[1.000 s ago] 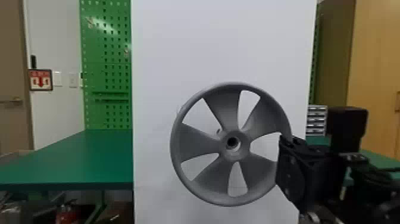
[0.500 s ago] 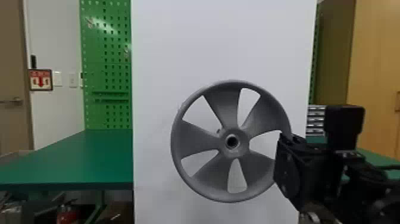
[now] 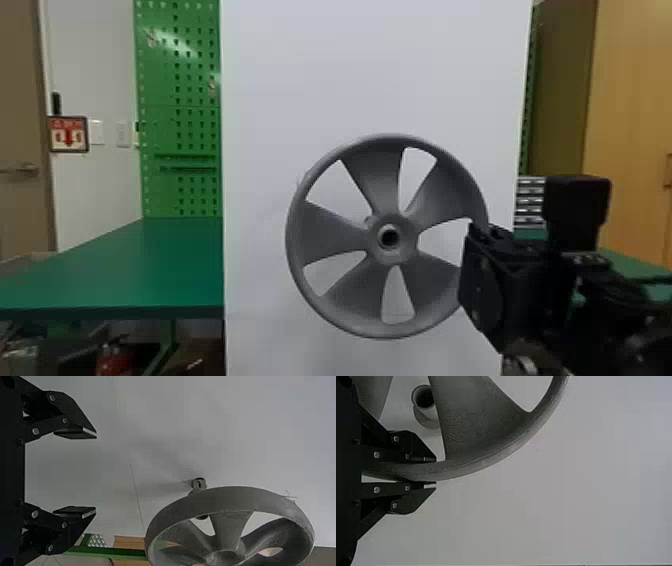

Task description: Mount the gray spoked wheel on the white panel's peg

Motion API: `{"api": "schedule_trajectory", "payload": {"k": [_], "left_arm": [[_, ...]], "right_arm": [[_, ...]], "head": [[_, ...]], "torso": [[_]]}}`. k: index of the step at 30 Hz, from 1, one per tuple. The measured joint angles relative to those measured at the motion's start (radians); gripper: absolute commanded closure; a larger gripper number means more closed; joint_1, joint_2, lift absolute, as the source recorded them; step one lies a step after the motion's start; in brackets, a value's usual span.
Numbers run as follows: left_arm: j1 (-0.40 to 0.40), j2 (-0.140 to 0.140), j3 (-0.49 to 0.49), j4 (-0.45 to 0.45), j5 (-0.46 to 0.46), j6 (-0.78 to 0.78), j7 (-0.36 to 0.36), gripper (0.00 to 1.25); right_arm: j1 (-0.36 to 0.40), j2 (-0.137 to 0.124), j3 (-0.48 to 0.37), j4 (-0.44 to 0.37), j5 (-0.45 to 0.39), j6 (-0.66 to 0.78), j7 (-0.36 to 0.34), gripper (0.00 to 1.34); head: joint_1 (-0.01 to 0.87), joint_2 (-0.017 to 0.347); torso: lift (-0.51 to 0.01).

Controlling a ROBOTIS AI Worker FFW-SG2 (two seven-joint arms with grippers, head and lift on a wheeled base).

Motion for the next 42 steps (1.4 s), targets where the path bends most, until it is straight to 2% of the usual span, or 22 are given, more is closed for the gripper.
{"api": "schedule_trajectory", "payload": {"k": [25, 42], "left_arm": [[-0.003, 0.002, -0.002, 0.0, 0.001, 0.0, 0.002, 0.56], [-0.004, 0.003, -0.005, 0.0, 0.0, 0.0, 0.002, 0.56]], "right_arm": [[0.0, -0.003, 0.001, 0.017, 0.008, -0.011, -0.002, 1.23], [-0.022, -0.006, 0.012, 0.093, 0.023, -0.058, -0.019, 1.23]], "head": [[0.123, -0.008], [0.123, -0.008]], "torso": [[-0.398], [-0.398]]}}
